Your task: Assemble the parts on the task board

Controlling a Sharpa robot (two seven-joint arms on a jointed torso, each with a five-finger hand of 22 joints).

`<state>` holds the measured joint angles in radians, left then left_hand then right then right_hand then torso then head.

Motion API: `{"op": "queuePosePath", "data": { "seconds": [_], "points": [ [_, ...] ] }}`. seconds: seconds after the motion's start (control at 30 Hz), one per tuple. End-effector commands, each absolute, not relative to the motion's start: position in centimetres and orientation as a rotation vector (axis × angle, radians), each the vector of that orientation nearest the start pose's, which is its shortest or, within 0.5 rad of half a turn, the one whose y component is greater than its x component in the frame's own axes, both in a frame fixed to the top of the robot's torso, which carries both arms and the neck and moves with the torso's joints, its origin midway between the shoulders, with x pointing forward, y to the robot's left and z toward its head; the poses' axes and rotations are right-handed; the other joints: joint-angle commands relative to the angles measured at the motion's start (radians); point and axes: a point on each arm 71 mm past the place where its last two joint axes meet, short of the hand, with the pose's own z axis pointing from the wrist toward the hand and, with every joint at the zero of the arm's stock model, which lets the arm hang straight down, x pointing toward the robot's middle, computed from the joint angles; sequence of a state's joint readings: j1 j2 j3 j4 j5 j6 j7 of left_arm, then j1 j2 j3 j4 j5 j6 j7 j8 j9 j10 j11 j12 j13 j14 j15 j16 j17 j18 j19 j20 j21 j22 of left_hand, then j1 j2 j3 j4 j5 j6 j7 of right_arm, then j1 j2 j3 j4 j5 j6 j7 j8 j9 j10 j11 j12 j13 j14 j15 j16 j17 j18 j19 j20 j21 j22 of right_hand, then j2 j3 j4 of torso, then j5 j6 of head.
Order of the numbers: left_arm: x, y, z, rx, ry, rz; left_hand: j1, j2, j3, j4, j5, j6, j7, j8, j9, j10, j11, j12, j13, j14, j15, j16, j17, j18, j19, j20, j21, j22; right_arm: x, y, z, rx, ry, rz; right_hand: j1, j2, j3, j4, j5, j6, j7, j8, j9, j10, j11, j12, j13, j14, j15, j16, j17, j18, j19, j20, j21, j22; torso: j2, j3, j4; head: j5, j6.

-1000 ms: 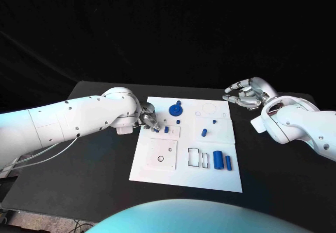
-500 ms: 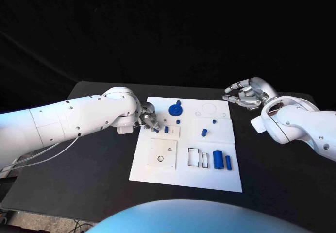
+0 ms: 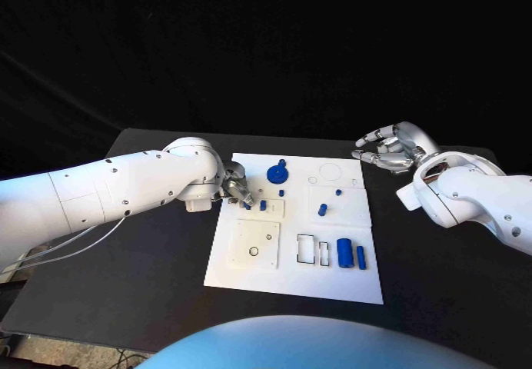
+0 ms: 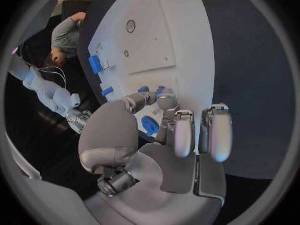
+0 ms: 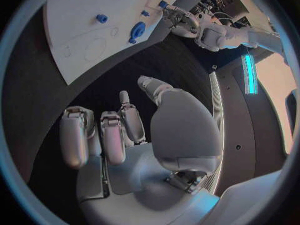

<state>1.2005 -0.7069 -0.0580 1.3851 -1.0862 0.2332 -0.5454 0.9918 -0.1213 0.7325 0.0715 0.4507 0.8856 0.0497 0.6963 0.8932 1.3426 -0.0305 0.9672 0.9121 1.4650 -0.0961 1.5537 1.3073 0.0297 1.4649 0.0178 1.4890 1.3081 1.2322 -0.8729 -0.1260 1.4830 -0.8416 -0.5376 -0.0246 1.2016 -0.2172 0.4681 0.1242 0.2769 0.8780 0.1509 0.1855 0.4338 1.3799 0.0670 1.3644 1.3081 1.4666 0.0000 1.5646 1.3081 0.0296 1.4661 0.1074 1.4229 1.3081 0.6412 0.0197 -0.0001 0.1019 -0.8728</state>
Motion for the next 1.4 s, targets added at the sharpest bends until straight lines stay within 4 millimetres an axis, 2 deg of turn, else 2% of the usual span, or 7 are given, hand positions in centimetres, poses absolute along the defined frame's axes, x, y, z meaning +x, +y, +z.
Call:
{"op": "queuePosePath", "data": {
  "seconds": [0.03, 0.63, 0.77, 1.17, 1.23, 1.3, 1.4],
  "points": [
    [48.45, 18.63, -25.47, -0.084, 2.487, -0.341, -0.012, -0.001, 0.129, -0.138, 0.010, 0.013, -0.013, 0.005, -0.003, 0.011, -0.001, -0.001, 0.000, 0.103, -0.006, 0.008, 0.253, -0.007, 0.057, -0.006, -0.003, 0.217, 49.22, -24.29, -19.82, 0.494, 1.632, 0.806, -0.007, 0.000, 0.006, 0.000, 0.002, -0.003, -0.003, 0.004, 0.002, -0.004, -0.001, -0.005, 0.033, 0.099, -0.002, -0.002, 0.244, 0.009, 0.014, -0.002, -0.002, 0.194, -0.001, 0.0003, 0.0009, 0.000, 0.000],
    [48.48, 18.74, -25.52, -0.084, 2.490, -0.327, -0.039, 0.009, 0.083, -0.121, 0.013, 0.037, -0.023, 0.011, -0.024, 0.037, -0.007, 0.029, 0.028, 0.106, -0.009, 0.017, 0.264, -0.009, 0.061, -0.009, 0.004, 0.222, 49.22, -24.37, -19.82, 0.495, 1.632, 0.804, -0.007, 0.000, 0.006, 0.000, 0.002, -0.003, -0.003, 0.004, 0.002, -0.004, -0.001, -0.005, 0.033, 0.099, -0.002, -0.002, 0.244, 0.009, 0.014, -0.002, -0.002, 0.194, -0.001, 0.0004, 0.0004, 0.000, 0.000],
    [48.51, 18.72, -25.52, -0.084, 2.489, -0.327, -0.047, 0.014, 0.063, -0.110, -0.015, 0.046, -0.026, 0.006, -0.042, 0.043, -0.009, 0.033, 0.033, 0.106, -0.011, 0.017, 0.264, -0.009, 0.062, -0.010, 0.005, 0.223, 49.22, -24.37, -19.82, 0.495, 1.632, 0.804, -0.007, 0.000, 0.006, 0.000, 0.002, -0.003, -0.003, 0.004, 0.002, -0.004, -0.001, -0.005, 0.033, 0.099, -0.002, -0.002, 0.244, 0.009, 0.014, -0.002, -0.002, 0.194, -0.001, 0.0005, -0.0001, 0.000, 0.000],
    [48.50, 18.56, -25.54, -0.079, 2.493, -0.332, -0.077, -0.004, 0.003, -0.075, -0.069, 0.057, -0.031, 0.001, -0.075, 0.045, -0.013, 0.034, 0.038, 0.106, -0.013, 0.017, 0.264, -0.010, 0.063, -0.012, 0.007, 0.226, 49.20, -24.37, -19.81, 0.495, 1.631, 0.804, -0.010, -0.003, 0.014, -0.004, 0.003, -0.004, -0.003, 0.005, 0.004, -0.004, -0.001, -0.005, 0.032, 0.099, -0.003, -0.003, 0.243, 0.009, 0.014, -0.002, -0.003, 0.194, 0.000, 0.0002, -0.0005, -0.001, 0.000],
    [48.50, 18.56, -25.55, -0.079, 2.493, -0.331, -0.081, -0.007, -0.008, -0.066, -0.087, 0.059, -0.032, 0.000, -0.082, 0.045, -0.013, 0.035, 0.039, 0.106, -0.013, 0.017, 0.264, -0.010, 0.064, -0.013, 0.007, 0.226, 49.20, -24.37, -19.81, 0.495, 1.631, 0.804, -0.010, -0.003, 0.014, -0.004, 0.003, -0.004, -0.003, 0.005, 0.004, -0.004, -0.001, -0.005, 0.032, 0.099, -0.003, -0.003, 0.243, 0.009, 0.014, -0.002, -0.003, 0.194, -0.001, 0.0004, -0.0005, -0.001, 0.000],
    [48.51, 18.57, -25.55, -0.079, 2.493, -0.330, -0.084, -0.010, -0.020, -0.055, -0.128, 0.062, -0.033, 0.000, -0.091, 0.045, -0.014, 0.035, 0.040, 0.106, -0.014, 0.017, 0.264, -0.010, 0.064, -0.013, 0.007, 0.227, 49.20, -24.38, -19.81, 0.495, 1.631, 0.804, -0.010, -0.003, 0.014, -0.004, 0.003, -0.004, -0.003, 0.005, 0.004, -0.004, -0.001, -0.005, 0.032, 0.099, -0.003, -0.003, 0.243, 0.009, 0.014, -0.002, -0.003, 0.194, -0.001, 0.0004, -0.0003, -0.002, 0.000],
    [48.54, 18.61, -25.56, -0.081, 2.493, -0.328, -0.088, -0.012, -0.027, -0.048, -0.137, 0.064, -0.033, 0.000, -0.095, 0.046, -0.014, 0.036, 0.041, 0.106, -0.014, 0.017, 0.264, -0.010, 0.065, -0.013, 0.008, 0.228, 49.19, -24.39, -19.81, 0.495, 1.631, 0.804, -0.010, -0.003, 0.014, -0.004, 0.003, -0.004, -0.003, 0.005, 0.004, -0.004, -0.001, -0.005, 0.032, 0.099, -0.003, -0.003, 0.243, 0.009, 0.014, -0.002, -0.003, 0.194, -0.001, 0.0006, -0.0005, -0.002, 0.000]
  ]
}}
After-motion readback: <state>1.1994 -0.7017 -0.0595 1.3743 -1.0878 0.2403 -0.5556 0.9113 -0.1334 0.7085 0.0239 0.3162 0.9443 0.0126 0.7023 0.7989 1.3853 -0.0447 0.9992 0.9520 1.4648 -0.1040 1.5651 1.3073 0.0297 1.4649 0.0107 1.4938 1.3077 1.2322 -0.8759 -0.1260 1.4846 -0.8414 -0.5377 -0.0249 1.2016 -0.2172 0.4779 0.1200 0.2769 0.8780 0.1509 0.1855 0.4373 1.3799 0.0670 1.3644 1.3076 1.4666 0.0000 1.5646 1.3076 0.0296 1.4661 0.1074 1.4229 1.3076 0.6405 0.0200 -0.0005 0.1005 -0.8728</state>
